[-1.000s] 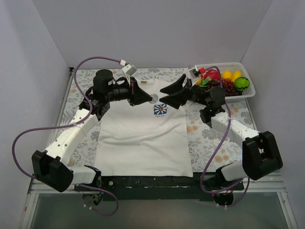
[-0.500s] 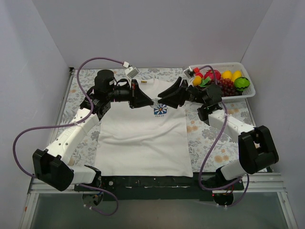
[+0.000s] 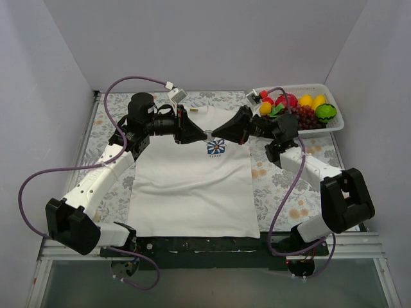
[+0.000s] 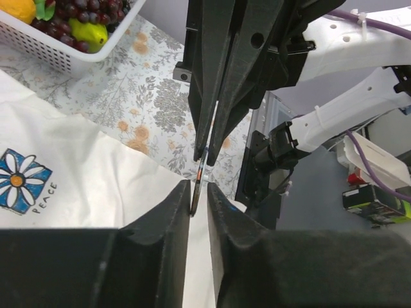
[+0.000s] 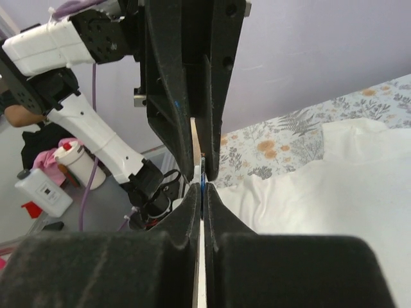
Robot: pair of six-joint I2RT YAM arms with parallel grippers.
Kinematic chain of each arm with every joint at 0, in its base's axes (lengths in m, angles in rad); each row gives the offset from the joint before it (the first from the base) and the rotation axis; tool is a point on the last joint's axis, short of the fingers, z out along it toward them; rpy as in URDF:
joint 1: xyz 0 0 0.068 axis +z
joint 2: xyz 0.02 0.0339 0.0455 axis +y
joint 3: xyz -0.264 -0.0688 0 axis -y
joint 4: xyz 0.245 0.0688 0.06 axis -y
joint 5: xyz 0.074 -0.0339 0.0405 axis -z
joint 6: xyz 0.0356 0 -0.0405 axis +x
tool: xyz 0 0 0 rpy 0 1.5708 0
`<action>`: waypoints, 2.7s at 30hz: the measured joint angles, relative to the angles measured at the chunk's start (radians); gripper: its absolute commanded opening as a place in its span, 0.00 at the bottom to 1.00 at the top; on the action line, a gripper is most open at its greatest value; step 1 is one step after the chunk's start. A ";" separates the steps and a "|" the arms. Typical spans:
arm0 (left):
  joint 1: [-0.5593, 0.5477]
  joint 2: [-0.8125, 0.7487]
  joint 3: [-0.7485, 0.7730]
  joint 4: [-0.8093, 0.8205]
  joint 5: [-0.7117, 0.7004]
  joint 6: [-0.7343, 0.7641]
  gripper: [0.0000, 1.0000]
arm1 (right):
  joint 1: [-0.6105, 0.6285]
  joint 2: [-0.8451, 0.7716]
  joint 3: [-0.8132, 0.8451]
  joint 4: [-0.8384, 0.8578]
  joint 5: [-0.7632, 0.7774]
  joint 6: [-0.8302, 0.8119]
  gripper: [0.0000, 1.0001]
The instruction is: Pin the brooch onto the clothing
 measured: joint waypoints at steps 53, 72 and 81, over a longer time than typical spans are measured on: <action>-0.001 -0.006 -0.042 -0.018 -0.571 0.057 0.00 | -0.001 -0.190 -0.096 -0.412 0.274 -0.388 0.87; 0.000 0.320 -0.041 -0.060 -1.239 0.193 0.00 | -0.001 -0.193 -0.209 -0.612 0.289 -0.502 0.92; 0.002 0.446 -0.091 0.113 -1.323 0.456 0.00 | -0.001 -0.208 -0.210 -0.718 0.298 -0.572 0.93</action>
